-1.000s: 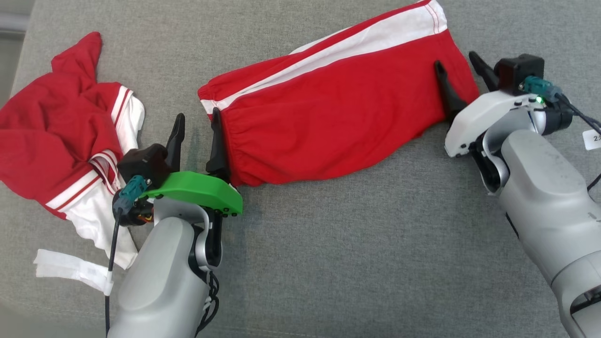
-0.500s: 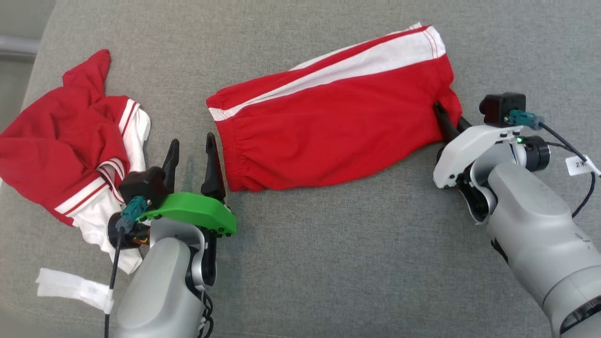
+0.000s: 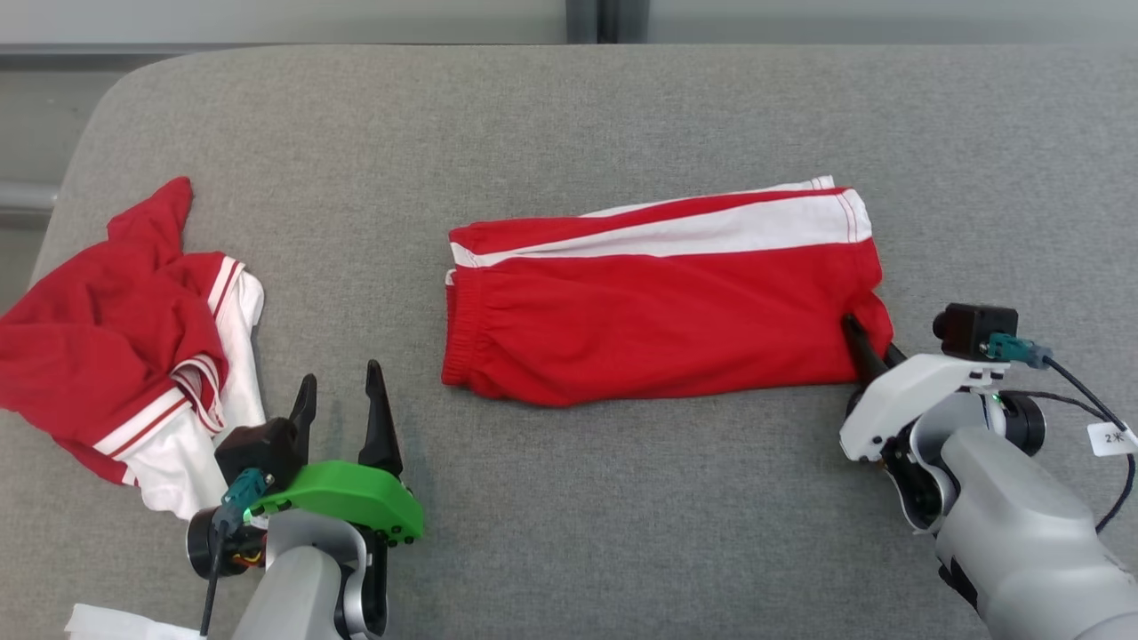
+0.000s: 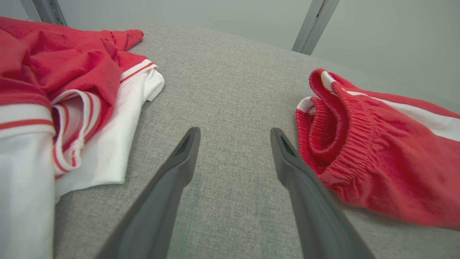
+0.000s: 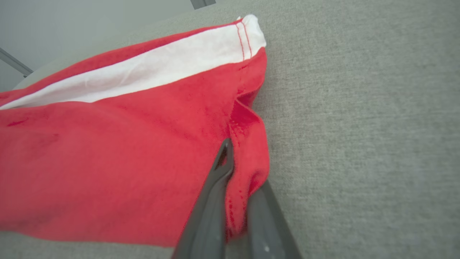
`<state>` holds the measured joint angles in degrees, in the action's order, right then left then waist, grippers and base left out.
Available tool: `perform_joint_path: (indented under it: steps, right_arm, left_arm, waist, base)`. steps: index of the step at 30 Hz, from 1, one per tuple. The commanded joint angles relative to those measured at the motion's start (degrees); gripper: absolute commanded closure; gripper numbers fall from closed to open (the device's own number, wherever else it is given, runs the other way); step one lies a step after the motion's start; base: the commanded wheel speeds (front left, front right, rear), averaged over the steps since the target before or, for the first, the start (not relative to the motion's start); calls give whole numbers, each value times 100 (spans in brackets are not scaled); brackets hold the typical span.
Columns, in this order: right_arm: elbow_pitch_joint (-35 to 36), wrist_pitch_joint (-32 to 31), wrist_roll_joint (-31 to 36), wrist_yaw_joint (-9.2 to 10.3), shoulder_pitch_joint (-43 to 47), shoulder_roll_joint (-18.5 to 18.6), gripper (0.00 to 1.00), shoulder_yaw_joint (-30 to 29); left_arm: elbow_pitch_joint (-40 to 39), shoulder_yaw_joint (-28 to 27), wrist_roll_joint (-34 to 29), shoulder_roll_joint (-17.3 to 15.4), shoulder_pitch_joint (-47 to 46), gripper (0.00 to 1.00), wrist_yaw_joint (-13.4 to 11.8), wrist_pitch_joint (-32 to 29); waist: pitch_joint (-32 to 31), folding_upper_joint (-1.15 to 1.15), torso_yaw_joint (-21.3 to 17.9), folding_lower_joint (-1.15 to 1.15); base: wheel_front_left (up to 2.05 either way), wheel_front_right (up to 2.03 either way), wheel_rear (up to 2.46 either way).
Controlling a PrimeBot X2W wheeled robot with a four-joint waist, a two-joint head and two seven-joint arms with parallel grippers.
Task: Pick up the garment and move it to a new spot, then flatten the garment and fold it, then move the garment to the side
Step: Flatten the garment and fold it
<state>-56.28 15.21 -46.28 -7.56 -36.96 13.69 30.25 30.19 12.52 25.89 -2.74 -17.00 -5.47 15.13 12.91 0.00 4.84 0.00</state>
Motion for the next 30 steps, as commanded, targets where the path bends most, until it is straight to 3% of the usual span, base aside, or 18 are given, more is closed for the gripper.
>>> perform_joint_path:
  steps: [1,8,12,19,28,29,30]
  right_arm:
    - [29,-16,-10,14,214,75,100,-70]
    - [421,-8,266,12,491,151,100,-546]
    - [999,-7,609,7,380,16,100,-461]
    - [1756,-7,753,8,81,-491,100,267]
    - [1468,-22,387,8,-76,-1014,100,1423]
    - [1390,-13,321,8,-85,-1033,72,1466]
    - [1348,-7,280,8,-90,-1044,15,1505]
  left_arm:
    - [-1,-37,-36,-30,118,0,33,2]
    - [-11,-15,-43,-30,358,0,88,2]
    - [41,53,-28,-30,407,0,111,2]
    - [134,273,-6,-32,438,0,140,2]
    - [211,593,94,-28,329,0,154,2]
    - [213,619,94,-30,306,0,130,2]
    - [217,642,81,-29,291,0,113,2]
  waist:
    - [-205,0,-179,0]
    - [-303,0,-156,0]
    - [-340,0,-61,0]
    - [-465,0,248,0]
    - [-508,0,722,0]
    - [-509,0,746,0]
    - [-510,0,759,0]
  base:
    - [0,0,0]
    - [0,0,0]
    - [0,0,0]
    - [0,0,0]
    - [0,0,0]
    - [0,0,0]
    - [0,0,0]
